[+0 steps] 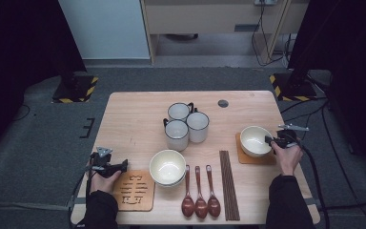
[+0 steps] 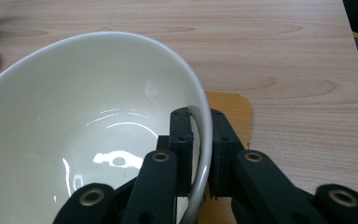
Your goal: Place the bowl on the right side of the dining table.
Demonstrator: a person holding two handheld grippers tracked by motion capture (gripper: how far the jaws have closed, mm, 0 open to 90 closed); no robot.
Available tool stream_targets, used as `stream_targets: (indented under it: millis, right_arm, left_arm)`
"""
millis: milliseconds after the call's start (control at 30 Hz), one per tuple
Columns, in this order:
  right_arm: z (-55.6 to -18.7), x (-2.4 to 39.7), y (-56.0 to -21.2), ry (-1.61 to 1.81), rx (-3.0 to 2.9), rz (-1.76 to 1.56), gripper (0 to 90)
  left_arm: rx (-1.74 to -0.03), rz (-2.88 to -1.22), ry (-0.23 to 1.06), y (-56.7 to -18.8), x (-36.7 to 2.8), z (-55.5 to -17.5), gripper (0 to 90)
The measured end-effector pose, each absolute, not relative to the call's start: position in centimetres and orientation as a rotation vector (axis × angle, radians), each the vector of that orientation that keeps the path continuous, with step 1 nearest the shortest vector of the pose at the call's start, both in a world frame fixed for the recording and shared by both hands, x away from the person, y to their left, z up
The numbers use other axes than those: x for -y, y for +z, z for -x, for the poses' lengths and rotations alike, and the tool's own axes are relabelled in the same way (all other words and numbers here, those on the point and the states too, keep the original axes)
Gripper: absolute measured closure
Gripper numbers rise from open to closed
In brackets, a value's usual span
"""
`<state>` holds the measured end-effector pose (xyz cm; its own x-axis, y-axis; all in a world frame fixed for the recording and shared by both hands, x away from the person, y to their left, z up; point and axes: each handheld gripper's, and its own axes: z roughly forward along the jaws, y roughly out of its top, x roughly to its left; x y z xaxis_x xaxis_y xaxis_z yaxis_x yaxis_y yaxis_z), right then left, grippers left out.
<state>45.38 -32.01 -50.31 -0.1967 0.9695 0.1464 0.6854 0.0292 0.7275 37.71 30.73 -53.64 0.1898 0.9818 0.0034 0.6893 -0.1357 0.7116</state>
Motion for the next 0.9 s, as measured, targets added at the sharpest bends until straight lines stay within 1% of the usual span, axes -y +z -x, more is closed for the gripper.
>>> stream_targets:
  millis: [100,200,267,300,400,500,533,667,733,900]
  right_arm:
    - [-45.4,31.9,-50.3,0.977,-1.922,-1.666,81.6]
    - [-45.3,31.9,-50.2,0.982,-1.919,-1.661,75.7]
    - [-45.3,31.9,-50.1,0.979,-1.918,-1.644,73.4]
    - [-45.3,31.9,-50.1,0.982,-1.910,-1.647,70.9]
    - [-45.2,31.9,-49.9,0.987,-1.891,-1.641,56.5]
    - [-45.1,32.1,-49.6,1.019,-1.870,-1.616,52.1]
    - [-45.1,32.1,-49.5,1.021,-1.872,-1.604,49.0]
    - [-44.8,32.0,-49.1,1.035,-1.864,-1.580,46.6]
    - [-44.7,31.9,-48.9,1.038,-1.869,-1.571,44.0]
    - [-44.5,31.7,-48.3,1.042,-1.857,-1.547,39.7]
  left_arm:
    - [-1.560,-1.894,0.657,-53.6,-30.7,-37.7,6.0]
    - [-1.561,-1.894,0.657,-53.6,-30.7,-37.7,5.9]
    - [-1.561,-1.894,0.657,-53.6,-30.7,-37.7,5.9]
    - [-1.560,-1.894,0.656,-53.6,-30.7,-37.7,5.9]
    - [-1.562,-1.895,0.659,-53.7,-30.7,-37.7,5.7]
    - [-1.567,-1.895,0.661,-53.7,-30.7,-37.7,4.7]
    - [-1.567,-1.895,0.661,-53.7,-30.7,-37.7,4.6]
    - [-1.576,-1.892,0.658,-53.7,-30.7,-37.8,3.5]
    - [-1.577,-1.891,0.656,-53.7,-30.7,-37.8,3.1]
    - [-1.579,-1.883,0.662,-53.6,-30.7,-37.7,4.6]
